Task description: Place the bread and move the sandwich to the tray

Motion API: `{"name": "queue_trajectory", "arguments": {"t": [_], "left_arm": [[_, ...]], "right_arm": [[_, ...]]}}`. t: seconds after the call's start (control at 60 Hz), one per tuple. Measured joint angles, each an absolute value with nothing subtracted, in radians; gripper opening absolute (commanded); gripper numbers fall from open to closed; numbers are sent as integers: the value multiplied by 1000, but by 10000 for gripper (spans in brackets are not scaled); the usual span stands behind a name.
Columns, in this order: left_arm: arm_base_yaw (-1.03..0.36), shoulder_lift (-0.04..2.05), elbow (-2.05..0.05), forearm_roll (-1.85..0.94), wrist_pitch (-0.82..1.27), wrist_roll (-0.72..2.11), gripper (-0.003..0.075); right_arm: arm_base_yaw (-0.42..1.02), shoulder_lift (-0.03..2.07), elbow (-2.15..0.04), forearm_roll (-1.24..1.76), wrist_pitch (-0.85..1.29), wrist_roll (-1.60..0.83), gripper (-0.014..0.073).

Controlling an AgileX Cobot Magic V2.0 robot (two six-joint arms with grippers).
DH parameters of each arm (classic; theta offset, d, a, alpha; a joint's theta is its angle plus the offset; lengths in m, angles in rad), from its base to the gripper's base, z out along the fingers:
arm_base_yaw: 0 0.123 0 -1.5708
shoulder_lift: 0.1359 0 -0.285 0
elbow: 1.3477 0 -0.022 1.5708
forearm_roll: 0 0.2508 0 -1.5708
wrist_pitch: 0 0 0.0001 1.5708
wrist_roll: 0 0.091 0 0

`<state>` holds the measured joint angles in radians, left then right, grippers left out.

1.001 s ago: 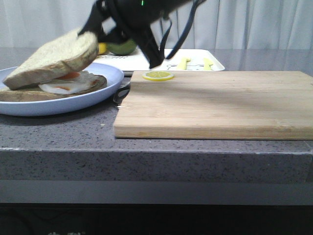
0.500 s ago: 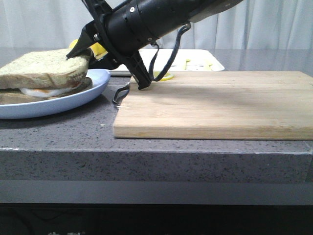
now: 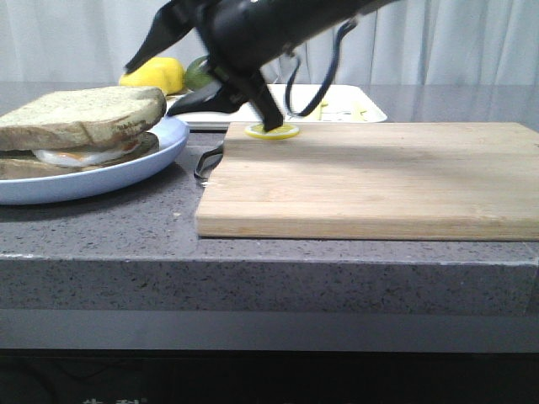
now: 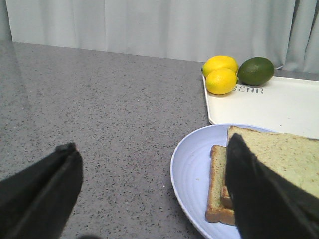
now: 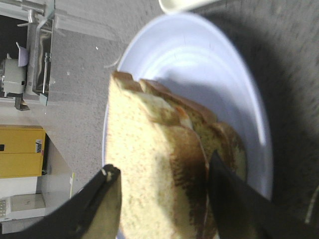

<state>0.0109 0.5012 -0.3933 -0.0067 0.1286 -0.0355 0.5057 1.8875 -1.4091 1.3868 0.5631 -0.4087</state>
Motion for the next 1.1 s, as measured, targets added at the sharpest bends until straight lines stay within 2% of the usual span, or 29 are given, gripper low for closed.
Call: {"name": "queue_trajectory", "arguments": {"t": [0.117, 0.183, 0.284, 0.367, 0.467, 0.65, 0.767, 1.101], "left_arm": [[11, 501, -393, -7, 129, -35, 566], [11, 501, -393, -7, 129, -35, 566], [11, 501, -393, -7, 129, -35, 566], [11, 501, -393, -7, 129, -35, 566], [11, 501, -393, -7, 129, -35, 566], [11, 501, -393, -7, 129, -35, 566], [11, 501, -393, -7, 129, -35, 566], [11, 501, -393, -7, 129, -35, 566]], "right_arm": [[448, 1829, -1409, 1310, 627, -409, 409], [413, 1785, -1409, 1237, 663, -409, 363], [366, 1706, -1409, 1088, 702, -396, 204], [332, 1642, -1409, 939, 742, -356, 33], [281, 1557, -1409, 723, 813, -290, -81], [177, 1427, -1405, 343, 955, -163, -70], [141, 1330, -1337, 197, 942, -92, -70], [139, 921, -802, 121, 524, -65, -70]]}}
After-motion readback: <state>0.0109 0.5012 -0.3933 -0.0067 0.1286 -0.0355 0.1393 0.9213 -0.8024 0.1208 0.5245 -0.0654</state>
